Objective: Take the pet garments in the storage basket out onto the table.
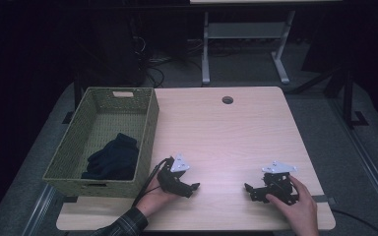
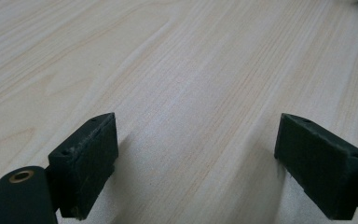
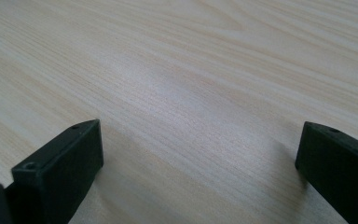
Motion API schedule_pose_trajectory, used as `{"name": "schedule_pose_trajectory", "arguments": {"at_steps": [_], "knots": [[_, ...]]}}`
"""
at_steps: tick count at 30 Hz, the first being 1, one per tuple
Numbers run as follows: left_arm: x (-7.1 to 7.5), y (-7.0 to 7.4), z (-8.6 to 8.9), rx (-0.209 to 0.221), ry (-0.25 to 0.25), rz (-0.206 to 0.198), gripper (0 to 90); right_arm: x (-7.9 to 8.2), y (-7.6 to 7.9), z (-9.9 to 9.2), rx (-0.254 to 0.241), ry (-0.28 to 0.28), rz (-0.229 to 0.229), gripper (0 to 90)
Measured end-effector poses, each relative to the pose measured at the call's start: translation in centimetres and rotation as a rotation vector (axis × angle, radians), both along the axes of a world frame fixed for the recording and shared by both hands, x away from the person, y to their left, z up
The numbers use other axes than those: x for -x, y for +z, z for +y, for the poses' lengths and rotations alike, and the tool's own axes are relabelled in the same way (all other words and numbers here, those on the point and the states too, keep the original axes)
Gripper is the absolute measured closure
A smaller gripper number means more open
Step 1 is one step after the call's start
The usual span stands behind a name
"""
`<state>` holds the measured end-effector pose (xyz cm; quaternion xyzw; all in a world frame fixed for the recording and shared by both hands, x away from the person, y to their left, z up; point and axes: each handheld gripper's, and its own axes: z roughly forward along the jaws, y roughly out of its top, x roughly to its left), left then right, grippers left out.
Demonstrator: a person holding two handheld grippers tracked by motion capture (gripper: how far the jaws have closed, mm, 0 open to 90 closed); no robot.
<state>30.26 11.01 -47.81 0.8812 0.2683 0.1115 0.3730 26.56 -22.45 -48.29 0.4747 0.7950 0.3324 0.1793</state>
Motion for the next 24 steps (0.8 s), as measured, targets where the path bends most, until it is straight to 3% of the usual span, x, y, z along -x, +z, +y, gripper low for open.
{"name": "schedule_pose_trajectory", "arguments": {"at_steps": [9,20,24], "knots": [[-0.02,0.11,-0.05,-0.010,0.001,0.006,12.7,0.00,0.00,0.00,0.000,0.000,0.000,0.4],[-0.41,0.66,0.14,-0.056,0.026,0.039,13.4,0.00,0.00,-0.01,0.000,0.000,0.000,0.4],[-0.41,0.84,0.28,-0.044,0.034,0.043,13.4,0.00,0.00,-0.01,0.000,0.000,0.000,0.4]]}}
